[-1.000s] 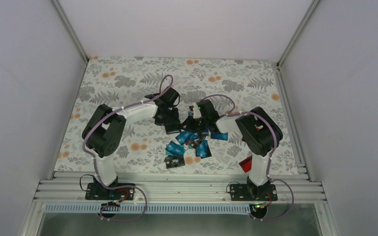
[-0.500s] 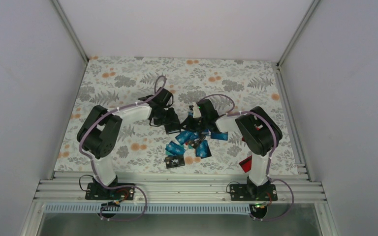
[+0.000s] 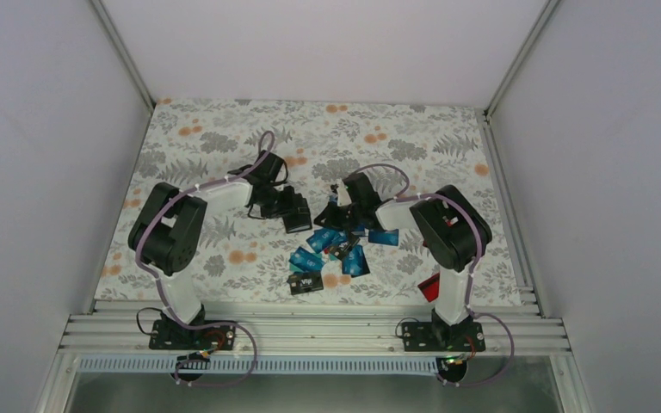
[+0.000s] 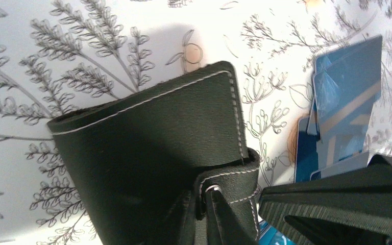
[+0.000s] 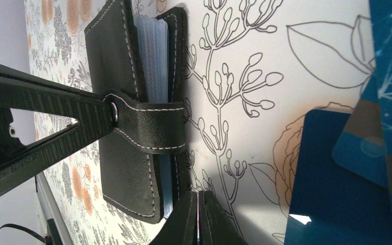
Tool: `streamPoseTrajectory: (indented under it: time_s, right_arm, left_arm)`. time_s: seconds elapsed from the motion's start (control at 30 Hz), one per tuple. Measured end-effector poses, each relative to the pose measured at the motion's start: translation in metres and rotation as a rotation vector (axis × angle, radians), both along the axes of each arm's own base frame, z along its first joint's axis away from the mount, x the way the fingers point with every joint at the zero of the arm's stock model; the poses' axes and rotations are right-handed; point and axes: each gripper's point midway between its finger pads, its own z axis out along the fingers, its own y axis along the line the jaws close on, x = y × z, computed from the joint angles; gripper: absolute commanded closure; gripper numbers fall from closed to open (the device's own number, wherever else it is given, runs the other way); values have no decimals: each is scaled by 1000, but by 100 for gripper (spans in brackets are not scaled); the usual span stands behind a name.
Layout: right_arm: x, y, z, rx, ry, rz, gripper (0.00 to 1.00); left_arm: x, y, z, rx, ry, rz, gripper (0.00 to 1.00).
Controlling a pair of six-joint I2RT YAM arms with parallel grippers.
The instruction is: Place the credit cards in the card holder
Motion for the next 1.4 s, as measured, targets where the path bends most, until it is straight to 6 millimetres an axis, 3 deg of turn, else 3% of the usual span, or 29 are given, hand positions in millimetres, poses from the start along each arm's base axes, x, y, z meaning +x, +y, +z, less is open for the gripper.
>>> streamPoseTrajectory:
  time_s: [0.2,0.33,0.4,0.47,0.5,0.57,0.6,0.87,1.07,1.23,1.4]
  right_arm:
    - [1,1,3,-22,0,29,92]
    - [7,5,14,-35,-29,55,83]
    - [10,5,21,-43,-52,63,71]
    - [11,3,33,-53,-91,72,45]
    - [12,1,42,-59,-117,77,32]
    - [17,0,64,-69,-182,80,4]
    - [21,0,76,-71,-214,78,1]
    - [57,-19,207,-83,-565,-11,0]
    - [66,-58,252,-164,-699,-175,0]
    - [56,-116,277,-247,-843,-359,0]
    - [49,-172,265,-415,-960,-468,0]
  left_arm:
    - [4,-1,7,13,-20,-28,59]
    - [6,12,11,85,-32,-16,40]
    - [6,20,15,121,-39,-10,24]
    - [5,29,24,154,-58,-3,5]
    - [5,34,32,166,-77,4,0]
    - [8,41,53,191,-140,13,0]
    - [10,44,63,198,-171,16,0]
    - [25,87,156,333,-490,132,0]
    - [8,130,217,412,-794,242,0]
    - [-10,166,226,527,-943,326,0]
    - [-17,204,199,700,-944,450,0]
